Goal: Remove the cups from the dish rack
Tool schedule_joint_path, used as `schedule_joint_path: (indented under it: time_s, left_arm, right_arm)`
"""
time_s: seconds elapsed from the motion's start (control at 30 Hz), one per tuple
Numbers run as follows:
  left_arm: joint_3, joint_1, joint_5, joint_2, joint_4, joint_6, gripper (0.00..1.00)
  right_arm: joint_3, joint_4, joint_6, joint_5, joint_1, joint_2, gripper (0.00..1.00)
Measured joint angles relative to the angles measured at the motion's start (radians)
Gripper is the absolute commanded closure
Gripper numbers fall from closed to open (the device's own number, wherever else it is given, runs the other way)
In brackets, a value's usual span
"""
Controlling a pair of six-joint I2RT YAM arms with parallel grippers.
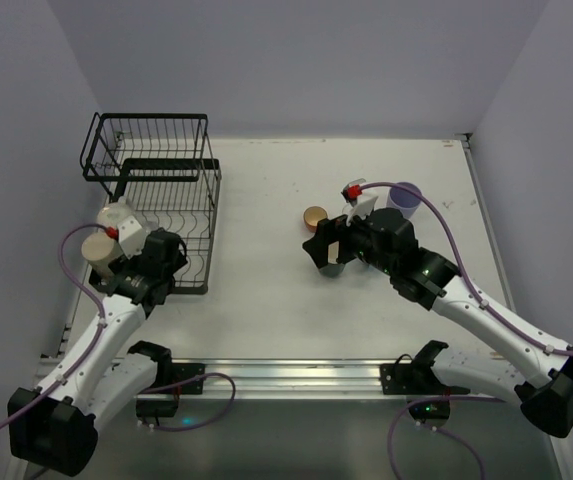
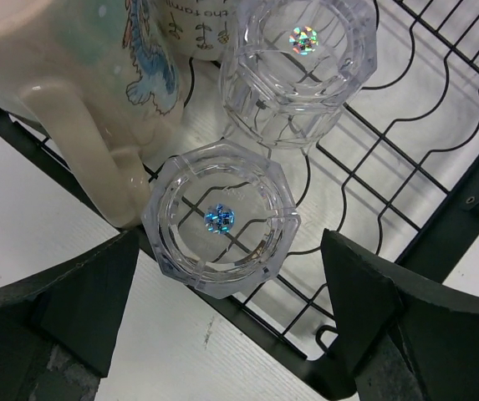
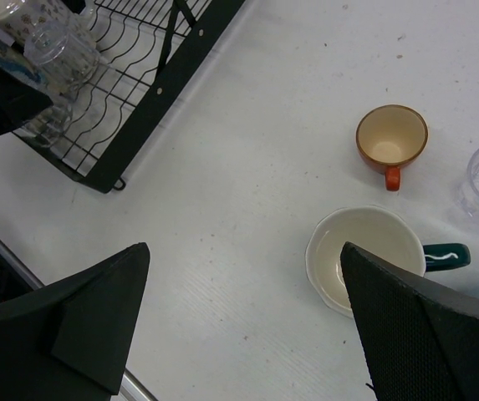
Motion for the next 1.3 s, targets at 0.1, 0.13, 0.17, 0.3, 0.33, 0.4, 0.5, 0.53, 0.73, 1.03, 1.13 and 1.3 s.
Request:
schedule_joint_path:
  time_s: [0.1,0.13,0.17,0.3,0.33,0.4,0.5,0.53,0.73,1.03,1.13,1.3]
  left_arm:
    - [-0.021,0.004,0.001,0.006,0.013,-0.004,0.07]
    - [-0.021,0.006,0.001,0.011,0.016,-0.004,0.07]
    - [-0.021,0.008,0.0,0.017,0.025,-0.004,0.08]
    - [-0.031,0.009,-0.01,0.04,0.062,-0.006,0.1]
    - [-0.038,0.009,-0.014,0.046,0.07,-0.006,0.1]
    - [-0.055,0.009,-0.021,0.056,0.079,-0.006,0.13]
    - [-0.071,0.009,-0.03,0.06,0.089,-0.006,0.16]
    - [-0.071,0.009,-0.034,0.061,0.091,-0.006,0.18]
    - [-0.081,0.009,-0.059,0.065,0.127,-0.006,0.32]
    - [-0.1,0.009,-0.067,0.055,0.168,0.008,0.6]
    - [-0.103,0.011,-0.029,0.021,0.165,0.014,0.67]
    - [-0.103,0.013,0.073,-0.103,0.154,0.026,0.71]
  right_arm:
    - [0.0,0.0,0.0,0.001,0.0,0.0,0.01]
    - [0.0,0.001,0.0,0.001,0.0,0.0,0.01]
    - [0.0,0.001,0.0,0.001,0.0,0.0,0.01]
    - [-0.001,0.003,0.0,0.001,0.0,0.004,0.01]
    - [-0.002,0.005,0.0,0.001,0.0,0.004,0.01]
    - [-0.006,0.01,0.0,0.001,0.0,0.005,0.01]
    - [-0.008,0.015,0.0,0.001,0.0,0.013,0.01]
    - [-0.008,0.015,0.0,0.001,0.0,0.016,0.01]
    - [-0.011,0.017,0.0,0.0,0.0,0.026,0.02]
    - [-0.011,0.018,0.0,-0.001,0.0,0.03,0.02]
    - [-0.011,0.018,0.001,-0.003,0.0,0.03,0.02]
    - [-0.033,0.047,0.016,-0.043,0.0,0.006,0.02]
